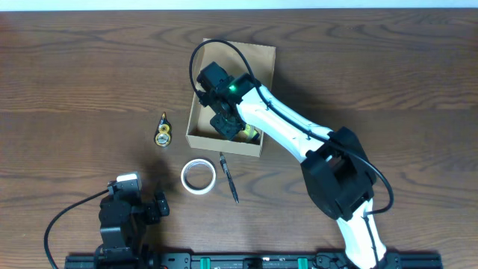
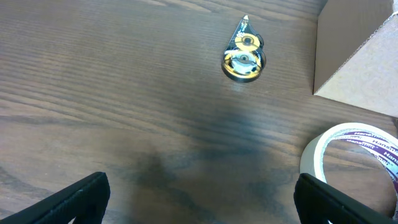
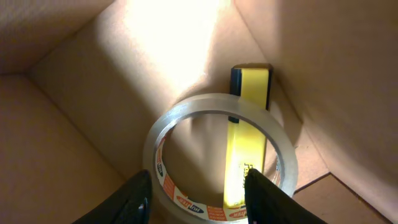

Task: Pack container
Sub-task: 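Carry the clear tape roll with the right gripper into the box, then move the right gripper to the black pen and grasp it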

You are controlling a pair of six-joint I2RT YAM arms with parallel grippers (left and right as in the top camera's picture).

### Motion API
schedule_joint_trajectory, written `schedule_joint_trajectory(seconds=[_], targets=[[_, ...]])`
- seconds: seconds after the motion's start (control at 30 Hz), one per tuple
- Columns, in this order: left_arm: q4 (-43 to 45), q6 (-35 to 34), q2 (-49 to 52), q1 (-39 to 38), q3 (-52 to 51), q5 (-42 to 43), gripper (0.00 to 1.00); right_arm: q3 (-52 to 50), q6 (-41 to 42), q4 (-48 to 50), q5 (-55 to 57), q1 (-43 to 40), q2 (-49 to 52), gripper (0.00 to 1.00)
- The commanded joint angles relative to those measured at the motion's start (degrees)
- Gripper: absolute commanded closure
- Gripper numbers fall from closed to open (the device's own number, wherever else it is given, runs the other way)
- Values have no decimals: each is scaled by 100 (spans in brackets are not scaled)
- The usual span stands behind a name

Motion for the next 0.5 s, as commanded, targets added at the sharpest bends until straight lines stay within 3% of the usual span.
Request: schedule_joint_trajectory(seconds=[0.0, 0.3, 0.47], targets=[[-37, 63, -24, -22, -96, -24, 5, 13, -63, 9, 155, -20, 37, 53], [-37, 63, -24, -22, -96, -24, 5, 988, -63, -208, 411, -20, -61, 50], [-39, 63, -24, -22, -96, -24, 5, 2022, -50, -1305, 363, -4, -190, 38]])
